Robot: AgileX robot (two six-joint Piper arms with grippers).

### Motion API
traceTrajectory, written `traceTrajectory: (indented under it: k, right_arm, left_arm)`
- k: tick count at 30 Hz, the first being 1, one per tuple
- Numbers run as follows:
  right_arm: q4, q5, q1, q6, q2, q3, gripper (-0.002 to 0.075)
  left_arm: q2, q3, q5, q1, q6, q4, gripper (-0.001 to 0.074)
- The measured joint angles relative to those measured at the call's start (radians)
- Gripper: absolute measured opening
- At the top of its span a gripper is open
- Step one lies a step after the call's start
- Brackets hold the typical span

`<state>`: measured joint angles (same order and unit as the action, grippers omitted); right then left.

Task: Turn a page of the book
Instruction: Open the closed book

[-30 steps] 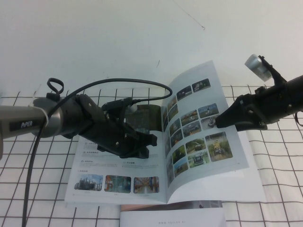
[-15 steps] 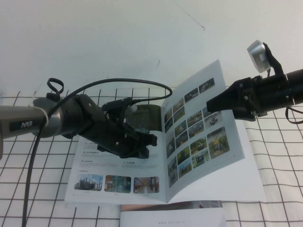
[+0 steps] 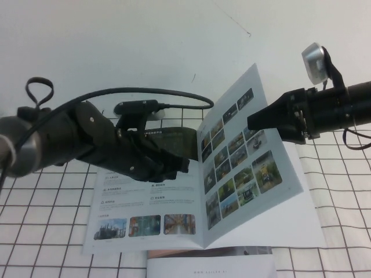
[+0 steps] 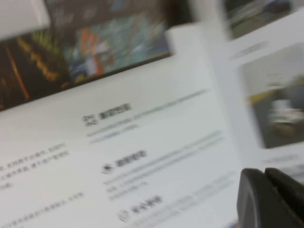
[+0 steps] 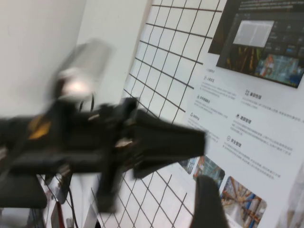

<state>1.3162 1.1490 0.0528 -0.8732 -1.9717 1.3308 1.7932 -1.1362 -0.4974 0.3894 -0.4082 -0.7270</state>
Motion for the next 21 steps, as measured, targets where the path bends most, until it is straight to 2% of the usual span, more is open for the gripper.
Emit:
traceTrajectory:
  k: [3,6,10,17,21]
  right_arm:
    - [0.000,-0.021,0.029,-0.010,0.000,0.000,0.0428]
    - [0.000,-0.044,0.061,-0.022,0.000,0.000,0.0428]
    - [0.022,-0.058,0.094,-0.036,0.000,0.000,0.0428]
    - [0.085,-0.060,0.132,-0.052,0.000,0.000,0.0428]
    - [0.109,-0.061,0.157,-0.053,0.000,0.000,0.0428]
  left_arm:
    - [-0.163,0.111,0.080,0.059,0.000,0.007,-0.0003]
    - [-0.299,0.240,0.169,0.158,-0.004,0.008,-0.0003]
    - [-0.420,0.380,0.300,0.349,-0.017,0.009,-0.0002]
    - [-0.410,0.439,0.605,0.639,-0.019,-0.014,-0.0002]
    - [-0.332,0.439,0.779,0.741,-0.019,-0.042,-0.0002]
